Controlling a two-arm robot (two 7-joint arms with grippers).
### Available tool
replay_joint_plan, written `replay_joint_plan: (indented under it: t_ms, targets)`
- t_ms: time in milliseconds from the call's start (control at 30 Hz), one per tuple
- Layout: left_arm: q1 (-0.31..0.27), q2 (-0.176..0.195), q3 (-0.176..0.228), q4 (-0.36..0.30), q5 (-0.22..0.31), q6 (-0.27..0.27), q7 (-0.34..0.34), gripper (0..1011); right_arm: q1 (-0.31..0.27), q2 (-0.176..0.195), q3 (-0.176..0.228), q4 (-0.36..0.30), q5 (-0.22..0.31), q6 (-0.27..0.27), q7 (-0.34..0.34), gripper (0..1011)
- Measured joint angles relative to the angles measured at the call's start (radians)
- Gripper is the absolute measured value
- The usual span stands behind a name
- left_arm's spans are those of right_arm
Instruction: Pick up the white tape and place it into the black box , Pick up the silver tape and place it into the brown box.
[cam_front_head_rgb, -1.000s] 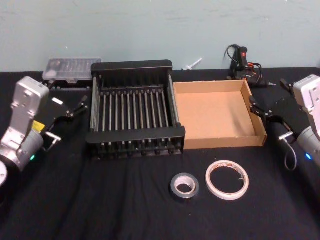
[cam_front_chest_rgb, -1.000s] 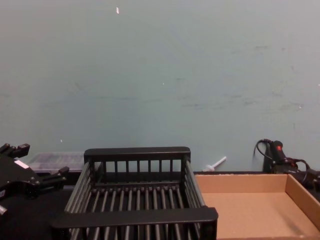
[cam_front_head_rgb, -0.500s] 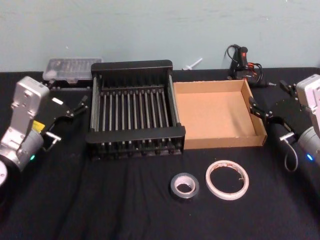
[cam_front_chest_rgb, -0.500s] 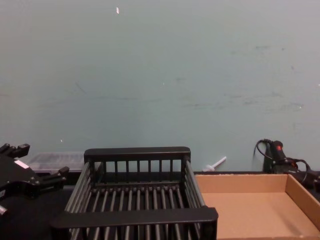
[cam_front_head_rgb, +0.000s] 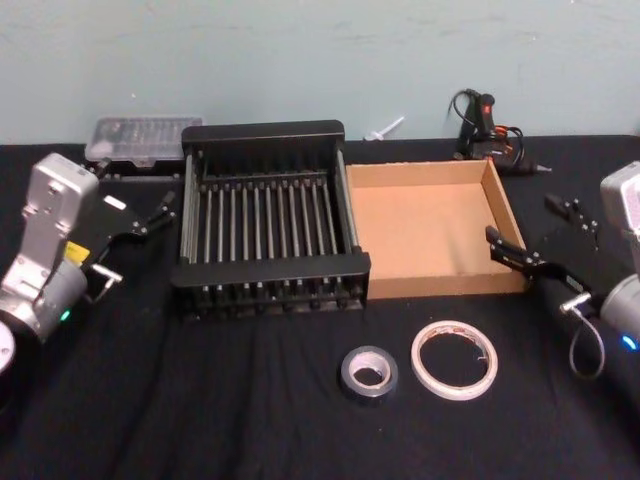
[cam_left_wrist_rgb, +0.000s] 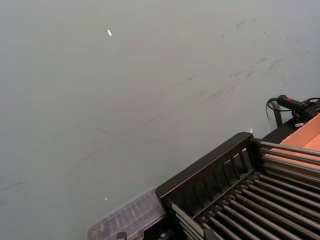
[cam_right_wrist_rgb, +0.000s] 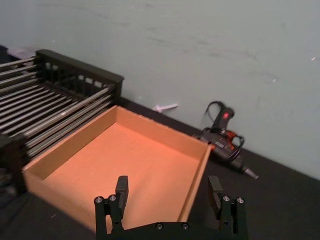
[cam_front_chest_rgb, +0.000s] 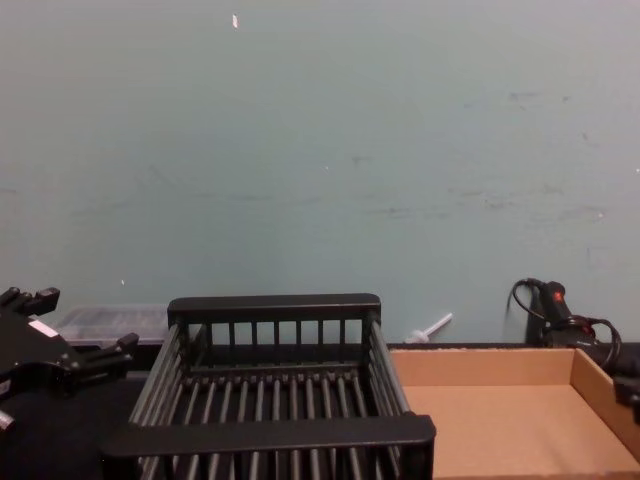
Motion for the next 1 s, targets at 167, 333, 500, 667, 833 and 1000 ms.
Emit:
replay_joint_plan:
  t_ms: [167,333,500,667,833,1000]
  targets:
    - [0.0,0.0,0.0,0.0,0.0,0.0,0.0,1001,-0.051,0.016,0.018,-0.059,0.026,0.051,0.02,1002]
    - [0.0,0.0,0.0,0.0,0.0,0.0,0.0,1001,-0.096,0.028,0.027,-0.105,0.039,0.092,0.034,1002]
    - [0.0,0.0,0.0,0.0,0.0,0.0,0.0,1001,-0.134,0.033,0.034,-0.14,0.043,0.143,0.04,1002]
    - [0.0,0.0,0.0,0.0,0.0,0.0,0.0,1001,-0.154,0.035,0.037,-0.156,0.043,0.188,0.046,1002]
    - [0.0,0.0,0.0,0.0,0.0,0.0,0.0,1001,-0.168,0.031,0.039,-0.165,0.045,0.23,0.054,1002]
    - [0.0,0.0,0.0,0.0,0.0,0.0,0.0,1001,-0.176,0.022,0.043,-0.167,0.051,0.267,0.07,1002]
